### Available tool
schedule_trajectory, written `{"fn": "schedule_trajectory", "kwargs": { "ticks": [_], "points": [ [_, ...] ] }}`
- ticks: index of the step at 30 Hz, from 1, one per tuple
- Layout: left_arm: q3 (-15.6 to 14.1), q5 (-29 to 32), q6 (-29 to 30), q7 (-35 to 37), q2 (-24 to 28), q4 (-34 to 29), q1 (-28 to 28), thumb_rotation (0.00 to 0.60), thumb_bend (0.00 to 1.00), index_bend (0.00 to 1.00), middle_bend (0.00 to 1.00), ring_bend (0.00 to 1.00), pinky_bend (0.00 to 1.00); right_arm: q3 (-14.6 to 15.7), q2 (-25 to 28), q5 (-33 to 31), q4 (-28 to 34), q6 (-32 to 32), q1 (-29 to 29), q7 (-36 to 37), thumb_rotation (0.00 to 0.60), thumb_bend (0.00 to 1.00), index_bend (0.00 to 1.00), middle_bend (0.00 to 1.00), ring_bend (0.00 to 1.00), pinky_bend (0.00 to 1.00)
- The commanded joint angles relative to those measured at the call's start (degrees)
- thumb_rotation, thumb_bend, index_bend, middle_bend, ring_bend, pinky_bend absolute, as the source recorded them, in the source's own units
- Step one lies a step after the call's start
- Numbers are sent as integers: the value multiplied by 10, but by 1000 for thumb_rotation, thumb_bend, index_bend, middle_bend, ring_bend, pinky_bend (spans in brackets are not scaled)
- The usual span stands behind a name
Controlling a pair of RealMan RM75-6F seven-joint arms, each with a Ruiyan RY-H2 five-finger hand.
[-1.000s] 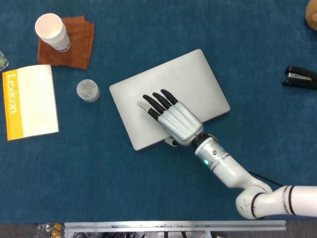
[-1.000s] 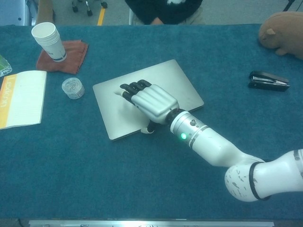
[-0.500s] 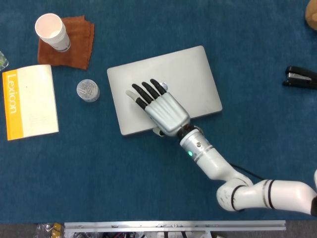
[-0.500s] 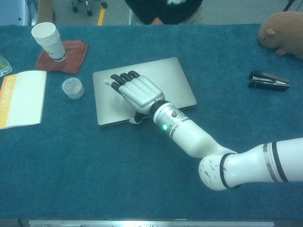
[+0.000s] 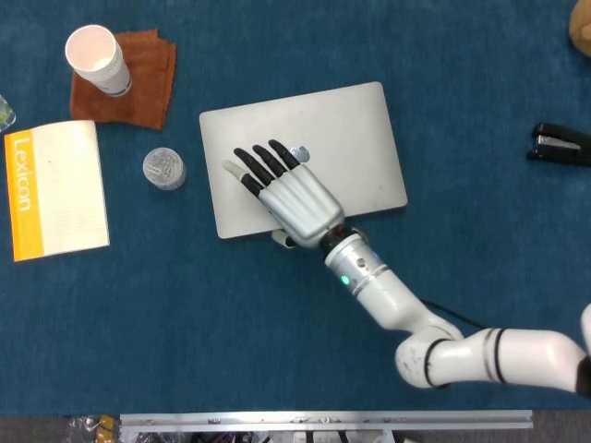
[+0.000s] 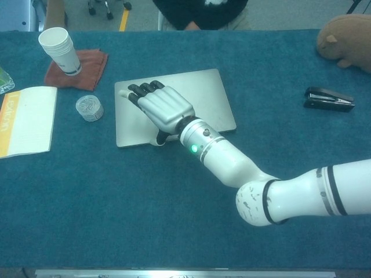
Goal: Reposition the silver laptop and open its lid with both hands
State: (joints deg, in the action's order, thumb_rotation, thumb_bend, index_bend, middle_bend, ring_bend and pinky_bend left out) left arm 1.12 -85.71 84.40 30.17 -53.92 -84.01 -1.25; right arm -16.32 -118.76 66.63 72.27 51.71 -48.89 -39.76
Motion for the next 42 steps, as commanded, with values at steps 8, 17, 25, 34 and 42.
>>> {"fn": "schedule_trajectory", "kwargs": {
  "ticks": [8,17,25,34,42],
  "points": [
    [-2,1,1,2,0,1,3,600,383,127,86,16,69,50,130,39,73,44,50,36,600,12,0,24,4,63],
    [0,-2,-4,-3,-4,-1,-3,600,383,127,86,16,69,38,211,-13,99,25,70,85,600,0,0,30,4,63],
    [0,-5,-4,-9,-1,-7,-6,600,384,127,86,16,69,-5,239,-109,111,-52,32,117,600,341,0,53,6,67],
    [-2,-1,-5,-4,3,-7,-4,600,384,127,85,15,69,-43,243,-230,66,-144,-48,155,586,755,0,60,6,67],
    [0,4,-13,-5,2,-6,-6,600,383,127,85,15,69,-33,215,-289,-14,-177,-108,168,575,972,0,77,12,67]
  ]
}}
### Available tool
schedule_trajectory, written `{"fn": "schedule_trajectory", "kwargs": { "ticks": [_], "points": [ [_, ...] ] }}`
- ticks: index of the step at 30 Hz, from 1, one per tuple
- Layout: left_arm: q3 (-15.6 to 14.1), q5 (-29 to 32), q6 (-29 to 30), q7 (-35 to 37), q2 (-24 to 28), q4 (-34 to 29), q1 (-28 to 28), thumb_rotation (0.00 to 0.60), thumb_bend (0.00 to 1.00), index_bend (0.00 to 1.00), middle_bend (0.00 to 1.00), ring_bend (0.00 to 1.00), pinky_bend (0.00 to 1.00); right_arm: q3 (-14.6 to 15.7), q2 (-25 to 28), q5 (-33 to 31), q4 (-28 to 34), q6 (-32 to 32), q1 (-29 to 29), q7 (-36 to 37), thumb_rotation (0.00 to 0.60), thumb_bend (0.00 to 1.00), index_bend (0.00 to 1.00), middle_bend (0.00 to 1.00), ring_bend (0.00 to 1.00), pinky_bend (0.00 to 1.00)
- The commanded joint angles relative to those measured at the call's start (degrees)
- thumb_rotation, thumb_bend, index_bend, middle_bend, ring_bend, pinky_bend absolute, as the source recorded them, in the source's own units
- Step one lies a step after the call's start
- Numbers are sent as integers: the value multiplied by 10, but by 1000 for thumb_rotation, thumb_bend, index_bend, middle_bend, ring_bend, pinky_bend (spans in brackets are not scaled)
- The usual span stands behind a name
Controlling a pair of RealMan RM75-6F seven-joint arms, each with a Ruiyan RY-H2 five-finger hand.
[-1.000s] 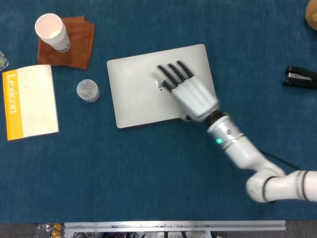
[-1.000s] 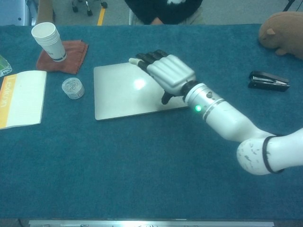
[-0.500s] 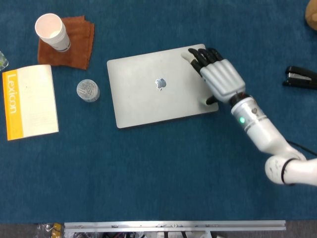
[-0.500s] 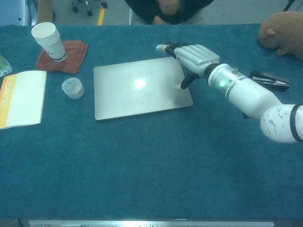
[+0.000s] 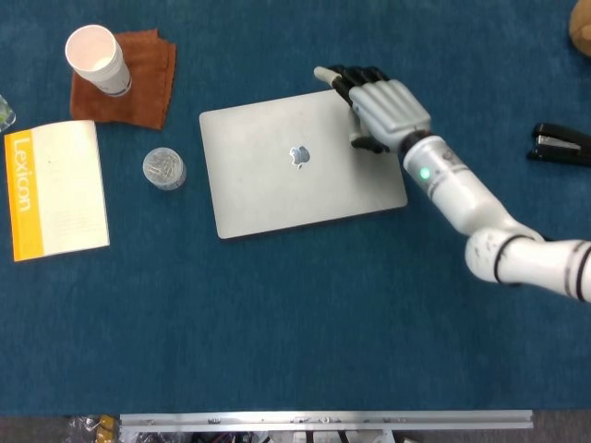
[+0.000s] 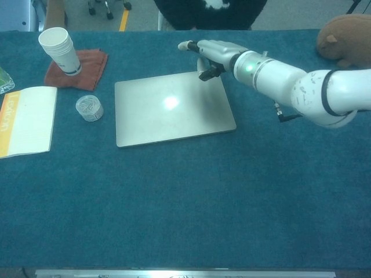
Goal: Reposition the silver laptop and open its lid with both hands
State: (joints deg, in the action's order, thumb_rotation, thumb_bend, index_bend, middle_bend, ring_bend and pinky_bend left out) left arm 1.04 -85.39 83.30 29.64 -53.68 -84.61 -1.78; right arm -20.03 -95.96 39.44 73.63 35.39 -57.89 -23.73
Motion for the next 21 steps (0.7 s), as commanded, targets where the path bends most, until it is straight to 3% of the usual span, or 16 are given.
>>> {"fn": "schedule_trajectory", "kwargs": {
  "ticks": [1,21],
  "points": [
    [1,2,-3,-1,0,1,-2,600,384,127,85,15,69,6,-17,-22,-37,-19,-24,9,575,990,0,80,14,67],
    [3,9,-12,-4,-1,0,-5,600,383,127,85,15,69,41,-103,-58,-218,-63,-89,49,574,1000,0,178,97,67]
  ]
}}
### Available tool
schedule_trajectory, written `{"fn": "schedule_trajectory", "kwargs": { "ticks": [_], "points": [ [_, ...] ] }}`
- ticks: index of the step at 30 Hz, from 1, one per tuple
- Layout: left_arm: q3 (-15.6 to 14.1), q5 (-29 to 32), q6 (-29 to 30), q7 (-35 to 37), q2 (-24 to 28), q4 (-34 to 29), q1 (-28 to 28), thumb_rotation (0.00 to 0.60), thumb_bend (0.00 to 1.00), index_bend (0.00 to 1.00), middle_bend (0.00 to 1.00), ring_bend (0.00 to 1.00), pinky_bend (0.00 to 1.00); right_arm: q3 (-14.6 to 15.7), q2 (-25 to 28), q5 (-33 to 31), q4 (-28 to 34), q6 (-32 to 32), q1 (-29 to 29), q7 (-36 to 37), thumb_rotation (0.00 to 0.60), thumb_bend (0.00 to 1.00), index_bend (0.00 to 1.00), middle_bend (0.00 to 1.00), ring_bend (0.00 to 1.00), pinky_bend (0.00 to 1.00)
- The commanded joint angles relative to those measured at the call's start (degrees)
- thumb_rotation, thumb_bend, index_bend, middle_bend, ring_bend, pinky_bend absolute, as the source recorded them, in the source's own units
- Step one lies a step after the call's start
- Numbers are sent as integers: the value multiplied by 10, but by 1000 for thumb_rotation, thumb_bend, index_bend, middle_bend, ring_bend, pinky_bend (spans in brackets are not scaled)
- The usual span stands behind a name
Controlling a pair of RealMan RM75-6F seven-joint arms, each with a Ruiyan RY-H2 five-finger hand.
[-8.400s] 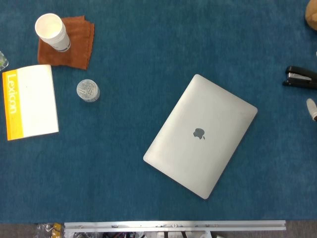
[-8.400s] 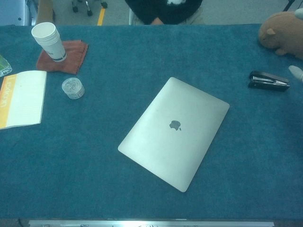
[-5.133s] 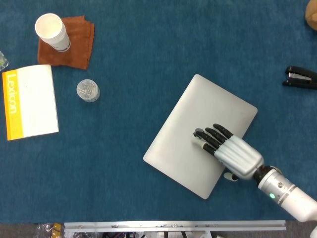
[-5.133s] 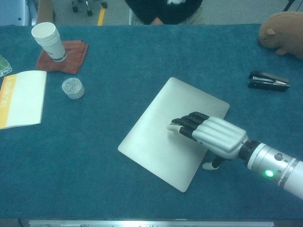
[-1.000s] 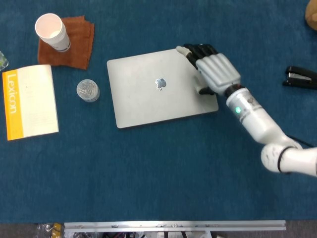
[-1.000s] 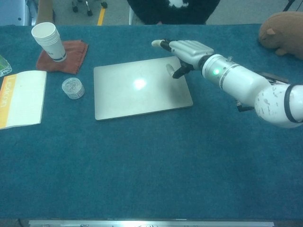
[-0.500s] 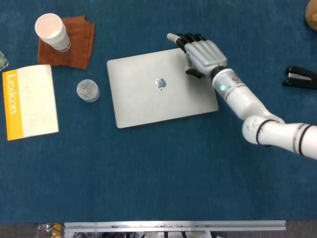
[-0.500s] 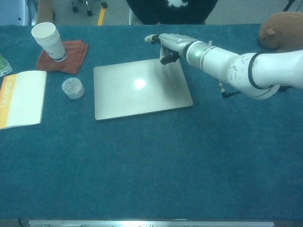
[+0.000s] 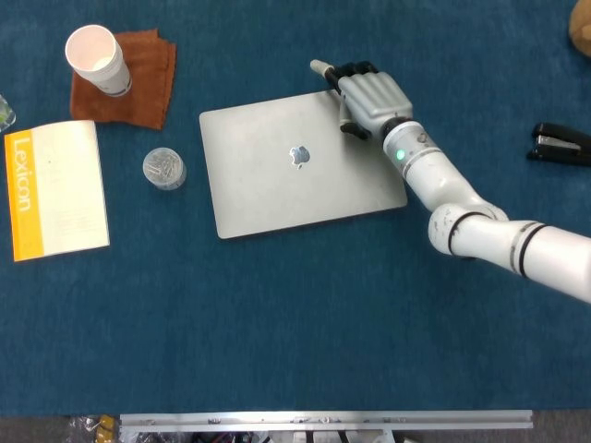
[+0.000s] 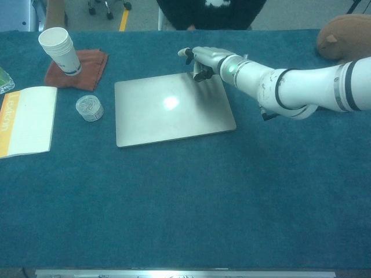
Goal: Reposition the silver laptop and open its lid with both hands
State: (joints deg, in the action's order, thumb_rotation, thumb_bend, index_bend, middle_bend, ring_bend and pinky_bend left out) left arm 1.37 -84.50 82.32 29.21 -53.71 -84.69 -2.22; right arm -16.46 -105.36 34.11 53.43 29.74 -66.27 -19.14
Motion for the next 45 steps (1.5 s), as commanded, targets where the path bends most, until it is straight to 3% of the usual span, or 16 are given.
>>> {"fn": "schedule_trajectory", "kwargs": {
  "ticks": [1,31,45],
  "points": [
    [0,0,-2,0,-1,1,-1,600,384,127,85,15,69,7,-11,-6,-20,-8,-7,3,574,1000,0,182,97,67],
    [-1,-2,-5,1,-5,7,-2,600,384,127,85,14,69,31,-23,-29,-49,-5,-17,-10,575,1000,0,202,97,67],
    [-3,-6,2,7,-3,8,1,600,384,127,84,14,69,39,-3,-36,-9,14,-14,-26,576,1000,0,266,97,67]
  ]
}}
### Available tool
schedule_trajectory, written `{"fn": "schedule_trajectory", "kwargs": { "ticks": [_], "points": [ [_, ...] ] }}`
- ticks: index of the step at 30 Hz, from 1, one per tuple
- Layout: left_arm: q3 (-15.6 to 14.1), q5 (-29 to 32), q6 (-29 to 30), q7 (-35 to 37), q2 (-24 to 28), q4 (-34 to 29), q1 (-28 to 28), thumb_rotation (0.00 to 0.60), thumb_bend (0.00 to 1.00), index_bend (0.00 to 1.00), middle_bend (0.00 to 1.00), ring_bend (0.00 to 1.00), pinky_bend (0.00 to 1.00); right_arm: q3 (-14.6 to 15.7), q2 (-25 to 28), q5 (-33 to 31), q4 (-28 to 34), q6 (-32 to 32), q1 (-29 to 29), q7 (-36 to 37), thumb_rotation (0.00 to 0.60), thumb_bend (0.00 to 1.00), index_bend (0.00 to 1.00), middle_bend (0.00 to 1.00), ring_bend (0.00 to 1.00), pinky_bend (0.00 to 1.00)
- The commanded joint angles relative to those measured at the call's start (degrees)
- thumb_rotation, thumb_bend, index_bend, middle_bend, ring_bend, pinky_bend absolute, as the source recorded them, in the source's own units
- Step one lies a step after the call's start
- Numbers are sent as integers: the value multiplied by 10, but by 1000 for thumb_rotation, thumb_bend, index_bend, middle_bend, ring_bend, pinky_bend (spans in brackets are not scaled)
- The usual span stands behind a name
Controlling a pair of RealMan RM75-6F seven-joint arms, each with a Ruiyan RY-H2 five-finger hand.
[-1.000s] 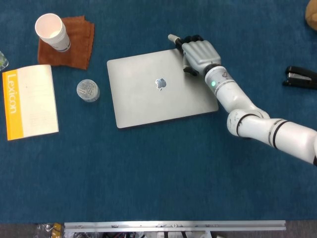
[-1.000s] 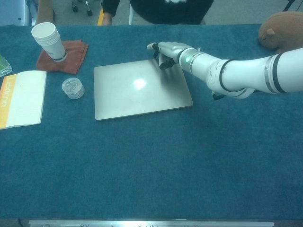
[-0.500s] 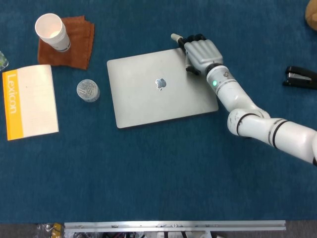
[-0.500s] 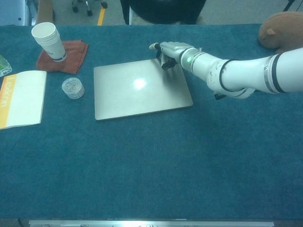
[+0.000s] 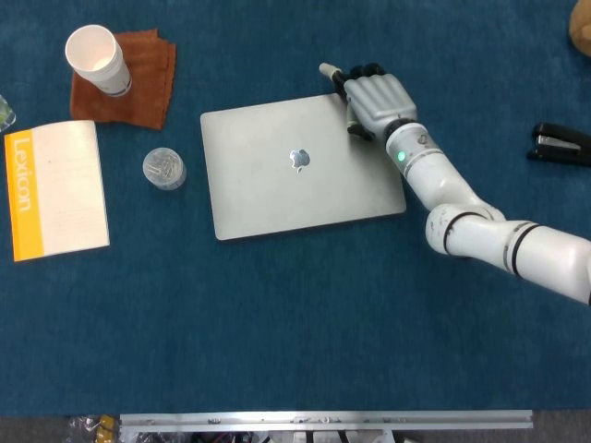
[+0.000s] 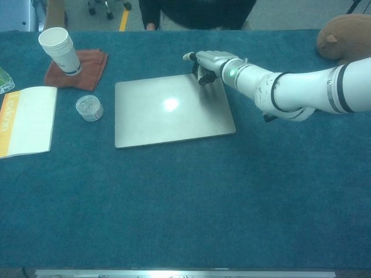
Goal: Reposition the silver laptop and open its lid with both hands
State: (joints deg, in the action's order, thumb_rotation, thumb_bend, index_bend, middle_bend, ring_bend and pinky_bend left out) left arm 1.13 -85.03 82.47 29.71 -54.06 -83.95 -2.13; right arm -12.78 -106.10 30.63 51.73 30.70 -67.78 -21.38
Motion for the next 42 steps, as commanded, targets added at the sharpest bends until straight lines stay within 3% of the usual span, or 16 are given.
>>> {"fn": "schedule_trajectory", "kwargs": {
  "ticks": [1,13,34,42],
  "points": [
    [0,-1,-1,1,-1,2,-1,600,384,127,84,14,69,3,8,-2,15,8,2,-5,576,1000,0,270,97,67],
    [-1,-6,5,8,-2,5,1,600,383,127,84,14,69,20,47,-17,92,44,17,-22,575,1000,0,286,97,67],
    [-3,-7,6,13,-2,10,2,600,384,128,84,14,69,32,38,-31,73,43,18,-41,575,1000,0,271,97,67],
    [-3,-9,9,14,-3,10,2,600,384,127,84,14,69,38,55,-32,106,51,22,-47,575,1000,0,283,97,67]
  ]
}}
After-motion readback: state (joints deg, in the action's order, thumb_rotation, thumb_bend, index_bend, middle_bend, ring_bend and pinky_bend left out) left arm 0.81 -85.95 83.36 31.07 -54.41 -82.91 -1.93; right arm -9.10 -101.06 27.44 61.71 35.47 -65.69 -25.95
